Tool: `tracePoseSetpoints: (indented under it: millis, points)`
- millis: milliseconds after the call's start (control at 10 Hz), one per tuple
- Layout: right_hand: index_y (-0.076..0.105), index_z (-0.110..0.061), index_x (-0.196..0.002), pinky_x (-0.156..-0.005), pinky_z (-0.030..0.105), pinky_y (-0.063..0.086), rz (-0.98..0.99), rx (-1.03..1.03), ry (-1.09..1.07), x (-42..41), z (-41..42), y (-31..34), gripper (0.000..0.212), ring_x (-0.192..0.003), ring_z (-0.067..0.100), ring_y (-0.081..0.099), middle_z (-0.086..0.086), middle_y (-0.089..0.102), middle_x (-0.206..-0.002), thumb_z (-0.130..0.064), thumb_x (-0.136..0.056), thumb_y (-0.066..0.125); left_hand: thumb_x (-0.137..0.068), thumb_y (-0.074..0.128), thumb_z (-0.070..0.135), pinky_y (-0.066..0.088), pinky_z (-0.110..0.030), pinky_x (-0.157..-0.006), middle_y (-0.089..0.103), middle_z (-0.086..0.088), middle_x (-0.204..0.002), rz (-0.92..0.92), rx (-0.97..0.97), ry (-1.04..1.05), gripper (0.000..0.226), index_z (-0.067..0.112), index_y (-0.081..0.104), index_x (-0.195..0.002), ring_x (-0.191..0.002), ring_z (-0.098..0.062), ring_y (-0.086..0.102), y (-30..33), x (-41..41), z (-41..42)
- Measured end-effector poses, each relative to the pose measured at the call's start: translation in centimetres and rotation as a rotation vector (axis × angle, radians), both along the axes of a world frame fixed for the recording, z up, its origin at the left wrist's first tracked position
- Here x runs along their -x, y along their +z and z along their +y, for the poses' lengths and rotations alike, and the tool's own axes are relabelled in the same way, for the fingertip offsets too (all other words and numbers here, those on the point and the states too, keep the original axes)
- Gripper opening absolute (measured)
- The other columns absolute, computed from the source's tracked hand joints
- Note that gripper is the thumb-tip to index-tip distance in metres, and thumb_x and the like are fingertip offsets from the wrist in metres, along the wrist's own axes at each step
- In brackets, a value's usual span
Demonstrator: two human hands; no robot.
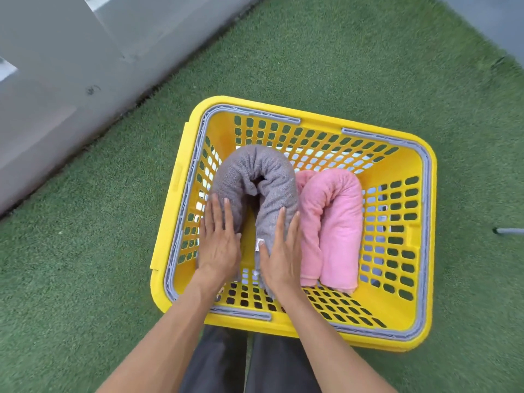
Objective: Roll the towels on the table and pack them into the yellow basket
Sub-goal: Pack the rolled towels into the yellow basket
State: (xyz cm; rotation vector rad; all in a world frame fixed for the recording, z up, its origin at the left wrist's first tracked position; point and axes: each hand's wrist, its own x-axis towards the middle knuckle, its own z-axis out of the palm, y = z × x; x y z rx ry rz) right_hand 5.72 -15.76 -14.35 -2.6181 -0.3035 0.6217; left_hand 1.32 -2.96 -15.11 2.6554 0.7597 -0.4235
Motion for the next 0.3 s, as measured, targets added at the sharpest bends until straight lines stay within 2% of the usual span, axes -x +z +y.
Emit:
tracePoseSetpoints:
  millis: [100,200,300]
  points:
    - [-0.007,-0.027,-0.152,-0.114,0.045,0.028,0.017,-0.023,0.008,0.0,-0.5,0.4,0.087,-0.147,0.035,0.007,0.014,-0.014,-0.159,-0.032,-0.091,0.055,-0.100,0.031,0.036,0.000,-0.044,-0.118,-0.024,-0.019,-0.155,0.003,0.007,-0.026,0.074,0.006,-0.015,-0.149,-0.144,-0.032,-0.020,0.4,0.2,-0.2]
    - [-0.006,-0.031,-0.152,-0.117,0.039,0.022,0.081,-0.087,-0.006,0.1,-0.9,2.2,0.086,-0.148,0.028,0.000,0.011,-0.014,-0.160,-0.031,-0.092,0.055,-0.102,0.026,0.039,0.013,-0.048,-0.116,-0.013,-0.021,-0.157,-0.072,0.068,-0.004,0.068,0.006,-0.006,-0.151,-0.146,-0.036,-0.005,1.7,0.2,0.0]
    - [-0.008,-0.036,-0.151,-0.116,0.033,0.020,0.166,-0.194,-0.039,-0.3,-2.6,7.2,0.081,-0.147,0.014,-0.007,0.003,-0.019,-0.159,-0.031,-0.095,0.050,-0.098,0.023,0.043,0.035,-0.052,-0.110,0.011,-0.029,-0.155,-0.118,0.076,-0.019,0.068,0.005,0.004,-0.152,-0.143,-0.042,0.020,4.8,2.4,-0.9]
